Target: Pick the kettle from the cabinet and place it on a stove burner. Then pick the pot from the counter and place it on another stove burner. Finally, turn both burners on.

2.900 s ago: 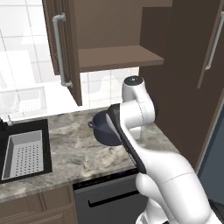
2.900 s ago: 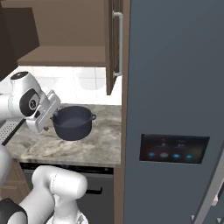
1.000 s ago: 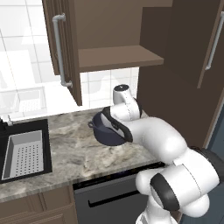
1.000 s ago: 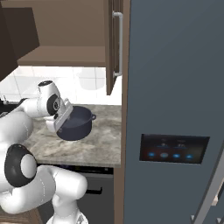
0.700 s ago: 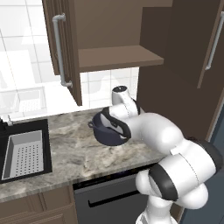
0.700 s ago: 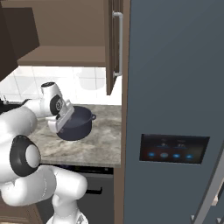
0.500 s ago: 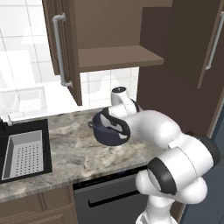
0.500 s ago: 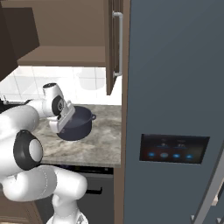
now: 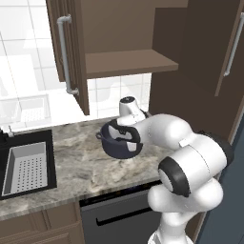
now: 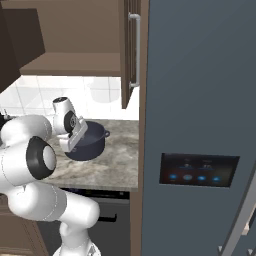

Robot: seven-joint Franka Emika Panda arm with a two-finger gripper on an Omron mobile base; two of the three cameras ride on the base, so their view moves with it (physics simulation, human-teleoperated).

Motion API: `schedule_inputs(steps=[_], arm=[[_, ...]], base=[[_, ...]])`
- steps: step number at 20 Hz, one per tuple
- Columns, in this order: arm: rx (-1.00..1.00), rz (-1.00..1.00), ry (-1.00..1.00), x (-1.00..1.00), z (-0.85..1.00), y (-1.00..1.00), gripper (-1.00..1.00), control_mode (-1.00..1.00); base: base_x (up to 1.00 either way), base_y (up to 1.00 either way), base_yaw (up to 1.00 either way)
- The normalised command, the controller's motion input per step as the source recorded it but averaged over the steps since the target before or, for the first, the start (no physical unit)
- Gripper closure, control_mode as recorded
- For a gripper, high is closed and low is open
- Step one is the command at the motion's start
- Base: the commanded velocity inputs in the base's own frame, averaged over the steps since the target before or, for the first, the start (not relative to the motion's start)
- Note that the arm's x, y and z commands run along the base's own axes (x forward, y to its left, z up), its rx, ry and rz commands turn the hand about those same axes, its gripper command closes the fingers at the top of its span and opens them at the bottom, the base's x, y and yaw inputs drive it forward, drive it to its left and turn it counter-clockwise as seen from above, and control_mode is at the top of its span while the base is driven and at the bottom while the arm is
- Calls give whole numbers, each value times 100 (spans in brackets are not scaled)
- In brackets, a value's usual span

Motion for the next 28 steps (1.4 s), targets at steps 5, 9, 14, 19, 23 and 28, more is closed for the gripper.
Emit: schedule_inputs(steps=[5,9,14,19,23,28], arm=[[0,0,1,19,-18,2,-100,-100],[0,0,0,11,-16,5,-100,-100],[0,0,0,6,-14,2,-100,-100],[0,0,0,5,-14,5,-100,-100],[0,0,0,9,-10,8,100,-100],[0,0,2,1,-8,0,100,-100]], base=[[0,0,0],[0,0,0],[0,0,0],[0,0,0],[0,0,0],[0,0,0]])
